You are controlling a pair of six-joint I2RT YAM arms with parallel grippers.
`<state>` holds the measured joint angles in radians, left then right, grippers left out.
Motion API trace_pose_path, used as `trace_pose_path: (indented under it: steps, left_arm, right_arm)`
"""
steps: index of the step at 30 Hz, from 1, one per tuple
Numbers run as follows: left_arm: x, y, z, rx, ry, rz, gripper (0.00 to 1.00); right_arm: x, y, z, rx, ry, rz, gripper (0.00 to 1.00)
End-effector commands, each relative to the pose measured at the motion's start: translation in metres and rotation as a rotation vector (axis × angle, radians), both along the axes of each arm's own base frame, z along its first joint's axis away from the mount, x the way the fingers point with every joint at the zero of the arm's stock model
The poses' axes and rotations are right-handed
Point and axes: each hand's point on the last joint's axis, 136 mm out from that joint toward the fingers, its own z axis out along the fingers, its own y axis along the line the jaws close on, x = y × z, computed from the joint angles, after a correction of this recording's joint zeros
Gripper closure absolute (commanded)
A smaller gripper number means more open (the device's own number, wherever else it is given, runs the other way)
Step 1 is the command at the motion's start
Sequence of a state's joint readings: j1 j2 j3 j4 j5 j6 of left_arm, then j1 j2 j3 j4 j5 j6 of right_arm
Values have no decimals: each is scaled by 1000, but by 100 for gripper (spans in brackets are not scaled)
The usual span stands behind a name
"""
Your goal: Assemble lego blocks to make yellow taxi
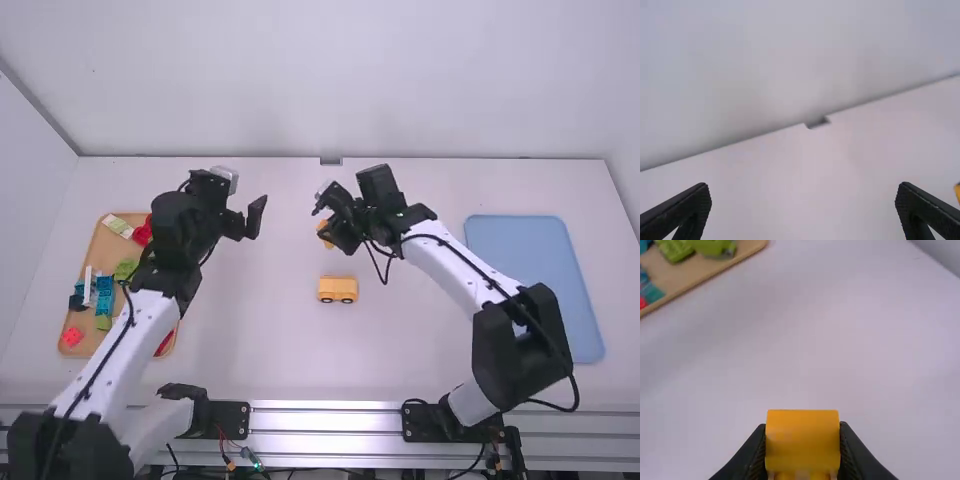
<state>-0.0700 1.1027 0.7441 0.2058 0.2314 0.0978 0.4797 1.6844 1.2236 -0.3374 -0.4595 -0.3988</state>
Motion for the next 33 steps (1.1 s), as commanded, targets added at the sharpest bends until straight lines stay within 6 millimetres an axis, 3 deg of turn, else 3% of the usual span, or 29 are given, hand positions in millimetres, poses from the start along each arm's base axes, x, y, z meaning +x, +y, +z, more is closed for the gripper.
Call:
trace_pose_path:
  steps: [1, 5, 8, 12, 15, 22, 32, 33]
  left_arm:
    - [-16, 30, 1, 34, -37, 167, 1]
    - [-43, 46, 12, -16, -105, 221, 1]
    - [-67, 90, 16, -90, -157, 418, 1]
    - [-86, 110, 17, -85, -206, 483, 1]
    - [-101, 128, 18, -97, -248, 550, 1]
    - [-105, 124, 16, -126, -254, 519, 1]
    - [-103, 124, 13, -123, -242, 517, 1]
    - [-103, 124, 13, -123, -242, 518, 1]
  right_arm:
    - [-3, 25, -10, -64, -22, 125, 96]
    - [-13, 50, -32, -162, 13, 230, 100]
    - [-26, 69, -56, -283, 33, 310, 100]
    - [-37, 79, -74, -362, 47, 359, 100]
    - [-42, 81, -100, -496, 49, 361, 100]
    - [-52, 88, -133, -613, 52, 393, 100]
    - [-52, 89, -143, -627, 53, 399, 100]
    - [-52, 90, -142, -619, 53, 406, 94]
